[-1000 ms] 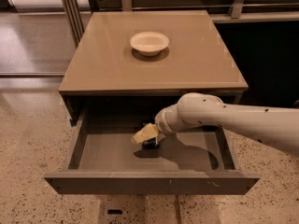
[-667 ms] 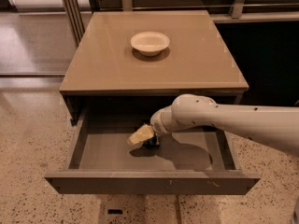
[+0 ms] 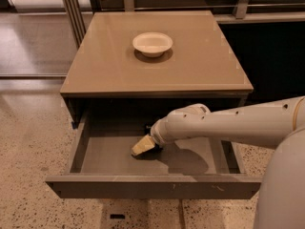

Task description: Pick rxbar blueberry from top drawer and place on counter

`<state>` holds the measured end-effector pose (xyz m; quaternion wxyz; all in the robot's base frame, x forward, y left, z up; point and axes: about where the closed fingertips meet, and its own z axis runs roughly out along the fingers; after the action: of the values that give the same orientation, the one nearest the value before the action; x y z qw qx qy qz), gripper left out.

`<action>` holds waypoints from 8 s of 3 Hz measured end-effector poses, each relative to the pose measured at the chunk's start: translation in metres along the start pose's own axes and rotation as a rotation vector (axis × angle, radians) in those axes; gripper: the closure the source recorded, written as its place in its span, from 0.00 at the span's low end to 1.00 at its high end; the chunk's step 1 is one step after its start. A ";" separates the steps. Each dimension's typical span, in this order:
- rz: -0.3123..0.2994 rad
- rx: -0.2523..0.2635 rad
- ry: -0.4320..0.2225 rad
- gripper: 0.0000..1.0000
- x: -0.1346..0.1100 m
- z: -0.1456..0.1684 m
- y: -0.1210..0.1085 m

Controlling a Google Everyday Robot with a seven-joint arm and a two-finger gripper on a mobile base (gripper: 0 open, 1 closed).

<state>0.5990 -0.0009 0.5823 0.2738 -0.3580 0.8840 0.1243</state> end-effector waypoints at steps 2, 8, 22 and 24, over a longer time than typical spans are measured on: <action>0.042 0.013 0.024 0.18 0.009 0.005 -0.004; 0.042 0.013 0.024 1.00 -0.002 -0.010 -0.003; -0.196 -0.054 -0.308 1.00 -0.131 -0.280 -0.040; -0.137 0.057 -0.301 1.00 -0.150 -0.277 -0.129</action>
Offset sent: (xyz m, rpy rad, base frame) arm -0.0011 -0.0067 -0.0111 -0.0147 0.0282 -0.0408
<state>0.6693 -0.1234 0.8918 0.4212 -0.3868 0.8096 0.1325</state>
